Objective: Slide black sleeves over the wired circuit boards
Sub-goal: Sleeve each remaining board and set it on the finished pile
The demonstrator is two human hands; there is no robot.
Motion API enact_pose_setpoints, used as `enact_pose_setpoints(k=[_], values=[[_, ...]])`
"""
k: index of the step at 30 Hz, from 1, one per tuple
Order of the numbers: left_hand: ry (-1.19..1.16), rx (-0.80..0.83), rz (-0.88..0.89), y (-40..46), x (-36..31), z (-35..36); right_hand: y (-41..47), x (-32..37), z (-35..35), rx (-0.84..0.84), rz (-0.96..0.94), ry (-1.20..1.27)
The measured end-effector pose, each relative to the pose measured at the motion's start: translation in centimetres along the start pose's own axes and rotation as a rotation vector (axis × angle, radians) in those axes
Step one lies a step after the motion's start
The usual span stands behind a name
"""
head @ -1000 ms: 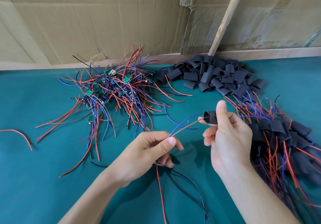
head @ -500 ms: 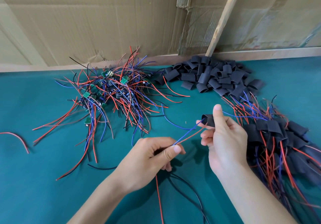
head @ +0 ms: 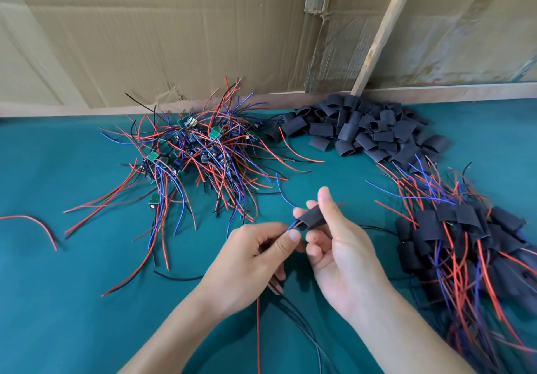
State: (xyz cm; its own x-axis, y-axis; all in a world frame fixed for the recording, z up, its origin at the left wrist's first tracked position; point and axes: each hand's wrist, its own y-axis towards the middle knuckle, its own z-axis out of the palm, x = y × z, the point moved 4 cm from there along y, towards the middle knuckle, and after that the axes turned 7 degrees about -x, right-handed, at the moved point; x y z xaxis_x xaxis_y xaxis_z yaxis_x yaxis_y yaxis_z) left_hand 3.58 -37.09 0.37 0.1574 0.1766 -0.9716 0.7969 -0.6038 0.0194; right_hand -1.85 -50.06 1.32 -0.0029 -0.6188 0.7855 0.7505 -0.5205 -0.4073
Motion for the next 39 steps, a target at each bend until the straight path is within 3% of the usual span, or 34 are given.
enact_pose_setpoints(k=[2,7,11,19,24,30,39], values=[[0.023,-0.002,-0.015,0.0,0.0,-0.2,0.0,-0.3,0.1,0.035,0.044,0.030],[0.159,-0.036,0.031,0.1,-0.2,-0.6,-0.1,0.3,0.5,0.182,-0.048,-0.098],[0.137,-0.056,0.039,0.3,-0.1,-0.5,0.1,0.2,0.1,0.191,-0.067,-0.136],[-0.300,0.004,-0.106,0.1,0.3,0.4,1.5,2.2,-1.1,0.040,-0.124,-0.012],[-0.387,-0.082,-0.160,0.3,0.6,-0.1,1.8,2.9,-1.7,-0.013,-0.156,0.079],[-0.393,-0.159,-0.069,0.5,0.2,-0.6,0.5,1.1,-0.7,0.037,-0.327,-0.281],[-0.351,-0.137,-0.004,0.4,0.0,-0.8,0.7,0.6,-0.9,0.015,-0.342,-0.335]])
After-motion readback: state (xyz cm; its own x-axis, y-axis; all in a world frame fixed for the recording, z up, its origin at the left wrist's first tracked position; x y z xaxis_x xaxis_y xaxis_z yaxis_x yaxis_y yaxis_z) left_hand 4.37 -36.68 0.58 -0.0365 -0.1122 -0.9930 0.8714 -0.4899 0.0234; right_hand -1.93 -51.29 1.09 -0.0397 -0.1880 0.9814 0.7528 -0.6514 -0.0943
